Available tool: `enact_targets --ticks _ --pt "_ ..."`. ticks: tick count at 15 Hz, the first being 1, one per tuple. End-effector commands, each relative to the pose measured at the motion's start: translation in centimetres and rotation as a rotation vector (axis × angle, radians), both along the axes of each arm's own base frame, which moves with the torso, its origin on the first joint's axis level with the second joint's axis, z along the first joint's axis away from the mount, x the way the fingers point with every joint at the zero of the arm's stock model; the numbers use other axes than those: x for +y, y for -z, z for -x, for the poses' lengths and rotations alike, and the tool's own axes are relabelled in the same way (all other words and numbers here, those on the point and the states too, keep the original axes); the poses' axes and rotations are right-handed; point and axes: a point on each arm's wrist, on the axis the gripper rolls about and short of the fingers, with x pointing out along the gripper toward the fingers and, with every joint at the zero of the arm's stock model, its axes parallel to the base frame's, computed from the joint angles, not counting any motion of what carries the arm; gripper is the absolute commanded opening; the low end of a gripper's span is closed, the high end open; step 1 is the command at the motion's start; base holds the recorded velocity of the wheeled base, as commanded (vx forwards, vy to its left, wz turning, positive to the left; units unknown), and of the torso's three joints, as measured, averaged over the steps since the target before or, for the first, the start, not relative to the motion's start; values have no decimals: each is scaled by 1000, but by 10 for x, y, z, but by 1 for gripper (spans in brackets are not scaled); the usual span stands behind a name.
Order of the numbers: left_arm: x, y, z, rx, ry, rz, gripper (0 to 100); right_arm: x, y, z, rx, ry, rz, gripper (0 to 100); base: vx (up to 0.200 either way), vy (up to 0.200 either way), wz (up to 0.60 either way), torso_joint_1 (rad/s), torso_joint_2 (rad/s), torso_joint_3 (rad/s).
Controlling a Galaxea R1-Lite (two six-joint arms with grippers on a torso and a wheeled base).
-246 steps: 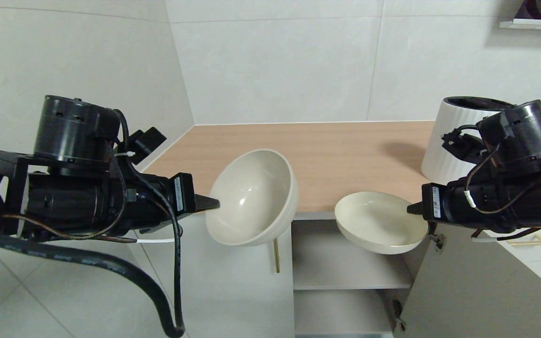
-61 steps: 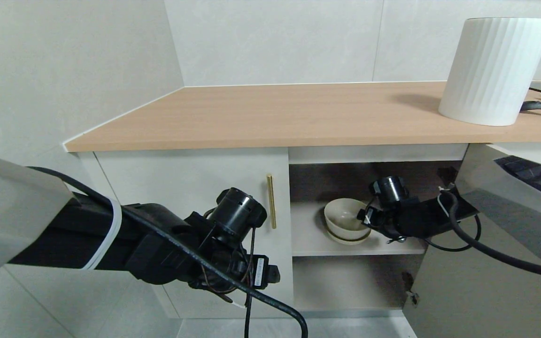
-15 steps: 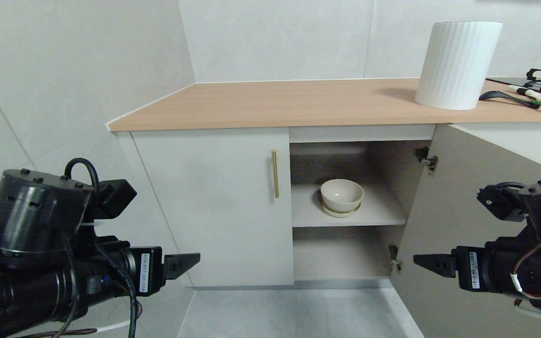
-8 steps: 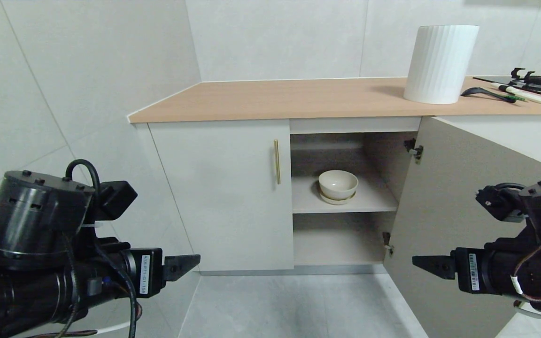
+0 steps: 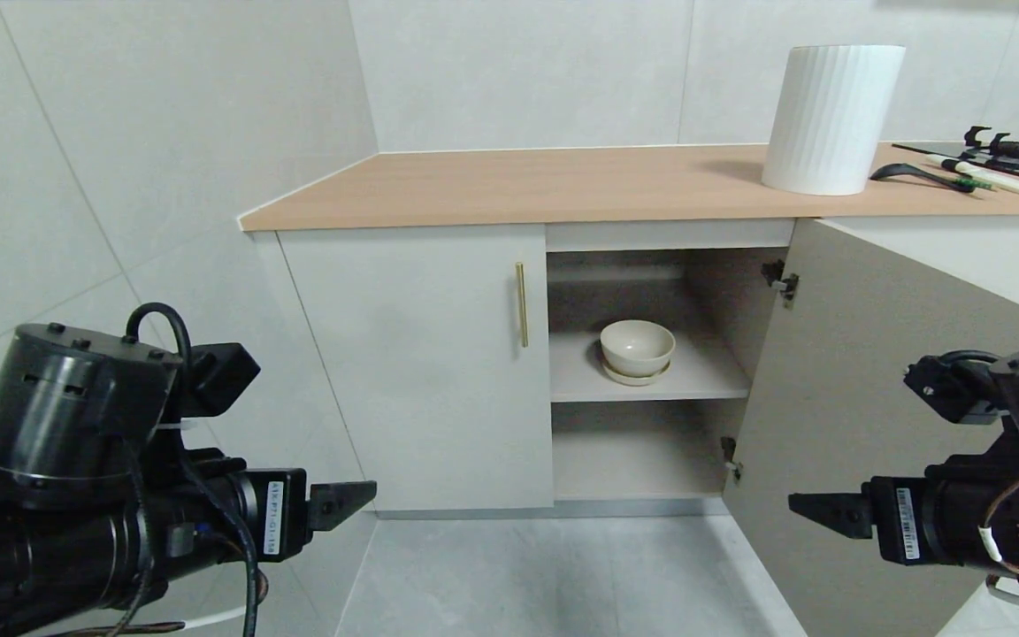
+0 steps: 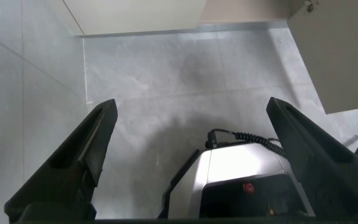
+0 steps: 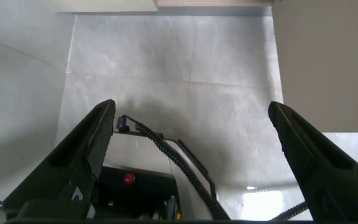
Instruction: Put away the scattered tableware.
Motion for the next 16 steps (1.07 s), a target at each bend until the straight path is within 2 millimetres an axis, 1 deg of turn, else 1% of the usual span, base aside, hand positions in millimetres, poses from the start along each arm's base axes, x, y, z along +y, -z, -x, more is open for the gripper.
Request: enact_targets --ticks 1,4,8,12,14,16 --pt "0 0 0 1 0 -1 100 -1 -1 3 10 -4 7 100 0 -200 0 -2 7 2" --pt "0 0 0 1 0 -1 100 -9 1 17 75 -70 102 100 0 -200 0 2 6 4" --pt "0 1 0 3 0 -1 100 -18 1 32 122 -141 180 100 0 -200 0 6 5 1" --pt "-1 1 -1 7 0 -4 100 -33 -2 56 168 -234 292 100 0 -200 0 4 2 2" --pt "-1 2 -1 8 0 -4 100 -37 -4 64 173 -261 321 100 0 0 0 0 0 0" --pt "-1 2 -1 8 0 -4 100 -40 -5 65 170 -233 336 100 0 0 0 0 0 0"
